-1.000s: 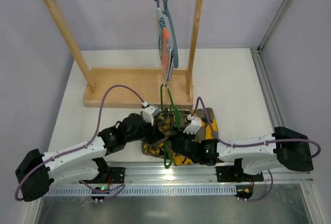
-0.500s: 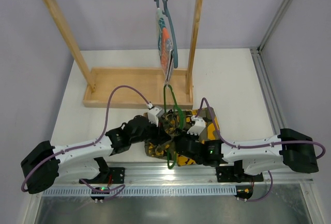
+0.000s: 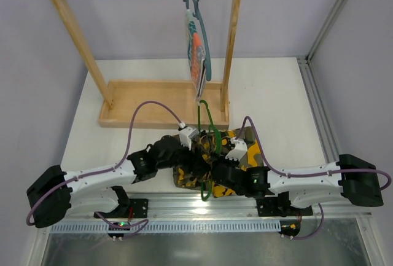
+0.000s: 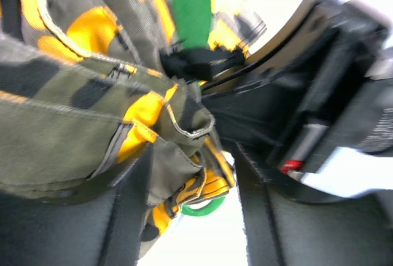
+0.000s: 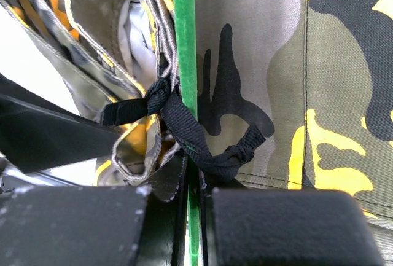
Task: Place the trousers on the hanger
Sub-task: Place trousers on hanger
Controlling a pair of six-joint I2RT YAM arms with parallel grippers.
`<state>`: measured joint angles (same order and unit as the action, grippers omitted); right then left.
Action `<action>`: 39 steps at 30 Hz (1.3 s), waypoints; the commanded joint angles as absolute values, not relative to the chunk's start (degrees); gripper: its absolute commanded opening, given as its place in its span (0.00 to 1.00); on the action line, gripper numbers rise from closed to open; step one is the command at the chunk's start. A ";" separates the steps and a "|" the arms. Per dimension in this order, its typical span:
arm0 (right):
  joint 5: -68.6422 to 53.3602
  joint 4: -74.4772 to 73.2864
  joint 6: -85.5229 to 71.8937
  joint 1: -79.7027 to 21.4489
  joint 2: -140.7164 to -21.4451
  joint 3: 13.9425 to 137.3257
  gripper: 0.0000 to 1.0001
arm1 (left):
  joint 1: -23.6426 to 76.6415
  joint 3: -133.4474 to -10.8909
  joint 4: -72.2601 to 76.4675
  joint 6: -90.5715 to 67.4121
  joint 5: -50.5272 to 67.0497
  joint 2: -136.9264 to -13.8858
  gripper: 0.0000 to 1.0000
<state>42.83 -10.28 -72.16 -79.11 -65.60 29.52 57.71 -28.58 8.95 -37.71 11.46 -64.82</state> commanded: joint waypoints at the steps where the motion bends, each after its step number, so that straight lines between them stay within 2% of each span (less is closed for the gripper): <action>1: 46.32 -8.00 -73.30 -79.01 -63.90 28.65 0.04 | 58.10 -34.43 6.08 -38.15 6.96 -60.30 0.63; 8: 46.06 -7.56 -73.30 -79.01 -63.90 28.21 0.04 | 55.73 -49.18 -24.04 -37.52 -11.83 -51.25 0.69; 9: 45.97 -7.30 -73.30 -79.01 -63.98 28.21 0.04 | 53.37 -50.52 -28.52 -39.01 -19.52 -49.85 0.68; 11: 45.79 -7.29 -73.21 -79.01 -64.25 28.21 0.04 | 48.63 -53.42 -44.68 -46.91 -23.72 -49.48 0.62; 12: 45.62 -7.29 -73.21 -78.93 -64.25 28.21 0.04 | 42.77 -53.09 -49.09 -48.24 -23.82 -49.31 0.64; 13: 45.62 -7.21 -73.21 -78.93 -64.25 28.21 0.04 | 40.02 -51.69 -50.26 -48.77 -20.42 -48.35 0.77; 15: 45.62 -6.94 -73.04 -79.01 -64.16 28.21 0.04 | 33.88 -43.83 -46.25 -48.16 -12.69 -46.33 0.78; 16: 45.70 -7.03 -72.86 -79.01 -64.16 28.30 0.04 | 32.79 -40.99 -38.92 -48.16 -5.17 -43.62 0.80; 17: 45.79 -7.29 -72.86 -78.93 -64.16 28.39 0.04 | 32.26 -37.91 -35.45 -48.77 -2.92 -42.55 0.81; 20: 45.88 -7.73 -72.69 -78.93 -63.81 28.39 0.04 | 32.17 -30.25 -23.44 -50.18 2.71 -41.04 0.80; 21: 45.70 -7.82 -72.69 -79.01 -63.55 28.48 0.04 | 32.17 -29.19 -21.29 -50.53 3.51 -41.48 0.76; 25: 46.05 -8.44 -72.16 -79.01 -62.76 29.00 0.04 | 32.26 -31.37 -15.65 -50.45 7.55 -47.79 0.66; 28: 46.06 -8.53 -70.85 -78.93 -62.23 29.97 0.04 | 32.61 -32.17 -13.45 -50.10 10.98 -53.87 0.65; 32: 46.14 -9.32 -69.52 -79.01 -62.31 32.34 0.04 | 32.87 -34.09 -18.96 -50.01 6.08 -52.57 0.67; 35: 45.44 -8.01 -68.82 -79.01 -63.54 34.44 0.04 | 32.78 -39.53 -34.84 -50.01 -9.80 -48.26 0.71; 36: 45.35 -7.65 -68.38 -79.01 -64.24 35.32 0.04 | 32.78 -45.03 -38.89 -49.75 -17.33 -47.12 0.73; 39: 44.13 -5.45 -66.98 -79.01 -67.75 39.80 0.04 | 32.52 -55.67 -50.87 -47.90 -26.34 -46.41 0.75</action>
